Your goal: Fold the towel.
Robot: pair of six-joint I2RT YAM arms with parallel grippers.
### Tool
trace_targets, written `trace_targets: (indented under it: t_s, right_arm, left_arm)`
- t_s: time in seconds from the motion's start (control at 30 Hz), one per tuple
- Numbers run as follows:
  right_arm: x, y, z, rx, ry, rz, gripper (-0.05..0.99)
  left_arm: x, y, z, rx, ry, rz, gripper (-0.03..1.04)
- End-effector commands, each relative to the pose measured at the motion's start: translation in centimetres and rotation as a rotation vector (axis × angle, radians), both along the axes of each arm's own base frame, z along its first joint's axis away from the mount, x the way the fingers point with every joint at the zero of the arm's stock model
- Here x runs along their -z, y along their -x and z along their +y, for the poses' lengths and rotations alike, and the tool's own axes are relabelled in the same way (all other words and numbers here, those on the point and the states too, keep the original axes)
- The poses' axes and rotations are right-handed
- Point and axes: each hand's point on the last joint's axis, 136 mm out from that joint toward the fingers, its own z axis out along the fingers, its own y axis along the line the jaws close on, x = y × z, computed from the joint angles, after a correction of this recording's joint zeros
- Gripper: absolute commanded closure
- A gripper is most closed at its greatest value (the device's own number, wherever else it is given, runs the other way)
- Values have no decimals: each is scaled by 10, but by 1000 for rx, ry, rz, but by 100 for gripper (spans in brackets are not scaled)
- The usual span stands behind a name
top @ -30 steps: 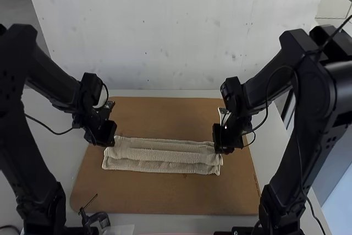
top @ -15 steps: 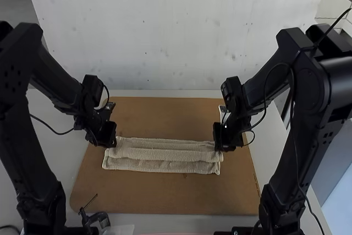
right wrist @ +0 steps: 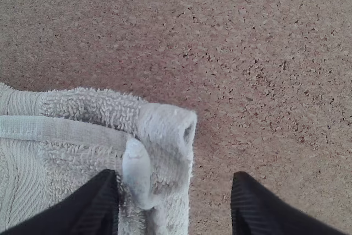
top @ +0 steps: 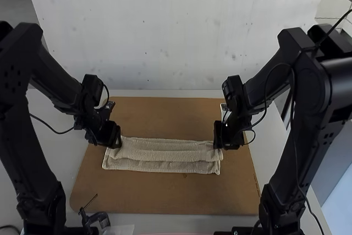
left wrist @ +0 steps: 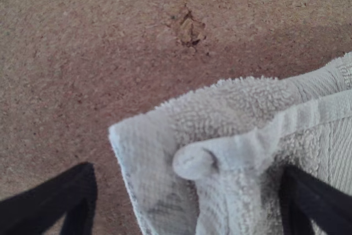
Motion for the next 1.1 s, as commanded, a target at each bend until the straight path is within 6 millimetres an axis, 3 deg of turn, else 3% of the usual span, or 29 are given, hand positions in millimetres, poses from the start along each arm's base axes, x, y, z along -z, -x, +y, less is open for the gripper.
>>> trace_targets:
  t_s: [0.0, 0.4, 0.77, 1.07]
  right_arm:
    - [-22, -18, 1, 22, -25, -59, 52]
    - [-23, -17, -13, 105, -141, 9, 52]
    - [-29, 0, -2, 77, -215, 76, 52]
    - [-23, 2, -2, 80, -210, 96, 52]
  left_arm:
    - [-13, -7, 2, 4, -5, -51, 24]
    - [-23, -11, 2, 2, -4, -87, 21]
    - [-33, -15, 5, -9, -8, -120, 21]
    - [-55, -18, 10, -27, -3, -191, 21]
